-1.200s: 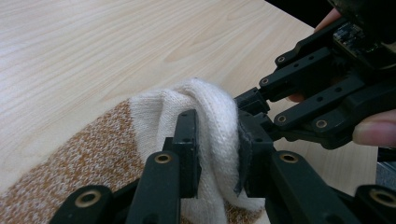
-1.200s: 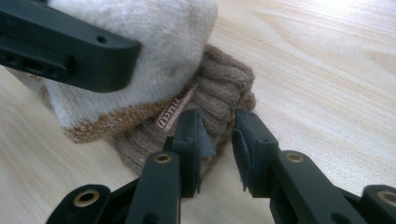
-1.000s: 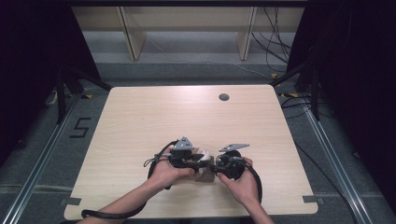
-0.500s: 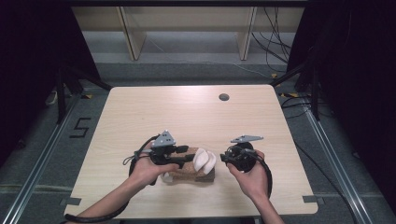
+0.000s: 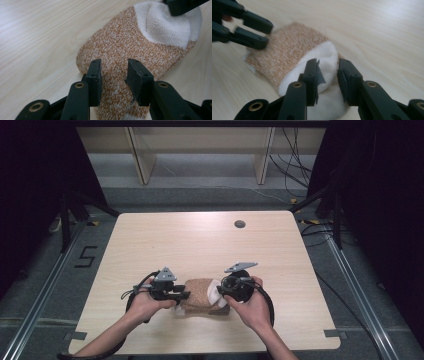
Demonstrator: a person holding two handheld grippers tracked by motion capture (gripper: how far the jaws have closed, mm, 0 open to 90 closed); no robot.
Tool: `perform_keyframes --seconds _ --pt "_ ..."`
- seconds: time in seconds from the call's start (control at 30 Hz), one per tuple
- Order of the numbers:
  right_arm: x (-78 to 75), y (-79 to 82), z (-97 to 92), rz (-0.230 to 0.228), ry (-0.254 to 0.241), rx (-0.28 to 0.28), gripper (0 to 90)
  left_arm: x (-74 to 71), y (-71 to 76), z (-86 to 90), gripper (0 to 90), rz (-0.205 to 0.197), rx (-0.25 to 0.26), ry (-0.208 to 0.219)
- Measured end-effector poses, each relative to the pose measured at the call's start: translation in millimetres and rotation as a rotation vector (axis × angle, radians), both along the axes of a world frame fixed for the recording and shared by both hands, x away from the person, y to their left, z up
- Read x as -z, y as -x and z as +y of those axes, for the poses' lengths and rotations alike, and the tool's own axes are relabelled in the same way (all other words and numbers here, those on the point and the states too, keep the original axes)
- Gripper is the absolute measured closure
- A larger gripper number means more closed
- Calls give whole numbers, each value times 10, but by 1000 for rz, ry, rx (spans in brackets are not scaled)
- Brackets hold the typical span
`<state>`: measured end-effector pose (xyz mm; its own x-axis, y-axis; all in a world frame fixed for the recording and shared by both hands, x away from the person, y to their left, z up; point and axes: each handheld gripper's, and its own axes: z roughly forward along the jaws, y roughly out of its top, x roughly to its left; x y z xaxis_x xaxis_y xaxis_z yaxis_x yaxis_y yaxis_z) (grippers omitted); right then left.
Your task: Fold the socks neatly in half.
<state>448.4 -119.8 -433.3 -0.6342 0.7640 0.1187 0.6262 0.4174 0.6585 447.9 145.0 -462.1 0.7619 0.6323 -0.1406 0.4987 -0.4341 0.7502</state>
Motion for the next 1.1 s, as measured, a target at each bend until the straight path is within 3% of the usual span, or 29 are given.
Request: perform_keyframes --seconds 0.07,0.1,0.13,0.17,0.2,0.23,0.27,0.33,0.43,0.47,0.6,0.9,1.1 --pt "53 37 -12 49 5 37 719 5 22 -2 625 4 0 11" --pt "91 17 -47 27 13 19 725 15 34 -15 622 4 -8 29" --pt "114 26 -66 34 11 21 729 18 36 -5 618 4 8 11" --pt "135 35 -81 40 6 30 732 33 50 -24 613 4 -3 24" --pt "155 39 -97 41 -3 28 736 50 48 -20 609 0 13 3" --pt "179 39 -111 39 -11 26 739 71 58 -38 608 1 4 15" --pt "198 17 -129 13 -6 4 742 83 57 -33 608 -1 16 -8" --pt "217 35 -129 38 -25 23 748 113 64 -42 609 -3 7 -6" --pt "242 15 -148 11 -25 -9 749 134 63 -47 609 1 -7 14" --pt "242 17 -148 13 -24 -10 748 129 58 -36 609 1 3 0" --pt "236 22 -142 9 -18 -11 746 130 69 -50 604 2 -13 21" --pt "171 38 -151 -10 -40 -17 674 30 68 23 450 -71 -6 -20" --pt "119 57 -166 -16 -57 1 619 -14 105 80 377 -92 -19 -34"
